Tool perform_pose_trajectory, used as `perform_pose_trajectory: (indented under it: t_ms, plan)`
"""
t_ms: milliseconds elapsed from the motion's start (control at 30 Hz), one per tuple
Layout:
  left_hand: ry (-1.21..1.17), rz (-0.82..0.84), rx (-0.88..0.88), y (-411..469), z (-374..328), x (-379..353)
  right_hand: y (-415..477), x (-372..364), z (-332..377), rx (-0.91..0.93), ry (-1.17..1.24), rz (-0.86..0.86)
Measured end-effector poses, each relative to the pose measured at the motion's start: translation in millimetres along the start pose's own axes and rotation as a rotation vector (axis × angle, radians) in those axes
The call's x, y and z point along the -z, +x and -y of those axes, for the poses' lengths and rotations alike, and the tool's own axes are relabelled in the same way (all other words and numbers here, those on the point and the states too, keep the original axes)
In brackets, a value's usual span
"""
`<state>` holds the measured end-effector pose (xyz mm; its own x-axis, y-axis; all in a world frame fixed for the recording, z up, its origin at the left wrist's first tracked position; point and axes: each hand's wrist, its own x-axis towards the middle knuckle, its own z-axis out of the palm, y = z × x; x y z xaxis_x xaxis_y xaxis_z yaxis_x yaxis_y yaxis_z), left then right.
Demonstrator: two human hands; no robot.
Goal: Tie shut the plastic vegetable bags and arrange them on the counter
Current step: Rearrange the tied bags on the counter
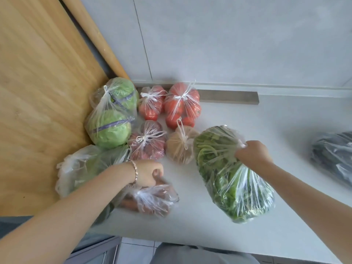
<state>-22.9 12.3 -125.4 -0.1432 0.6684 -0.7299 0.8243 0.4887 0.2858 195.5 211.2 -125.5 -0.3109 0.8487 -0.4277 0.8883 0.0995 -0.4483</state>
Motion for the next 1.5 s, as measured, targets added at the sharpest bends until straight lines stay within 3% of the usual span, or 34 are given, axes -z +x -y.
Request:
perform_pose_trajectory:
  t_ms: [133, 167, 333, 433, 700, 800, 933, 1033, 1233, 1333, 1433, 1500]
  plan:
    - [0.032, -0.681, -0.227, 44, -36, 29, 11, 19, 10, -0.02, 0.19, -0.134]
    - [0.076, -0.744, -0.224, 56, -46, 32, 16, 25, 15, -0.022, 0.213, -0.162]
    - [0.238, -0.387, -0.031, 109, -67, 35, 59, 46, 50, 0.026, 0.265, -0.195]
    - [0.207, -0.271, 0.073, 128, -56, 28, 94, 45, 75, 0.064, 0.259, -0.179]
    - [0.148, -0.236, 0.07, 138, -47, 30, 162, 34, 100, 0.031, 0.259, -0.109]
    - [0.189, -0.217, 0.094, 138, -47, 35, 163, 34, 89, 0.103, 0.177, -0.076]
    - [0.314, -0.205, 0.176, 132, -68, 42, 152, 49, 41, 0.213, 0.027, -0.049]
    - [0.422, -0.35, 0.148, 128, -92, 53, 142, 79, -12, 0.226, -0.114, -0.1]
    - [0.344, -0.454, 0.015, 132, -168, 46, 117, 165, -161, -0.011, -0.445, -0.181]
    - [0.309, -0.439, 0.008, 139, -203, 35, 107, 189, -225, -0.188, -0.632, -0.093]
    - [0.33, -0.433, 0.021, 143, -228, 28, 108, 195, -268, -0.292, -0.568, -0.021]
    - [0.325, -0.419, 0.034, 145, -243, 23, 109, 195, -285, -0.233, -0.53, -0.002]
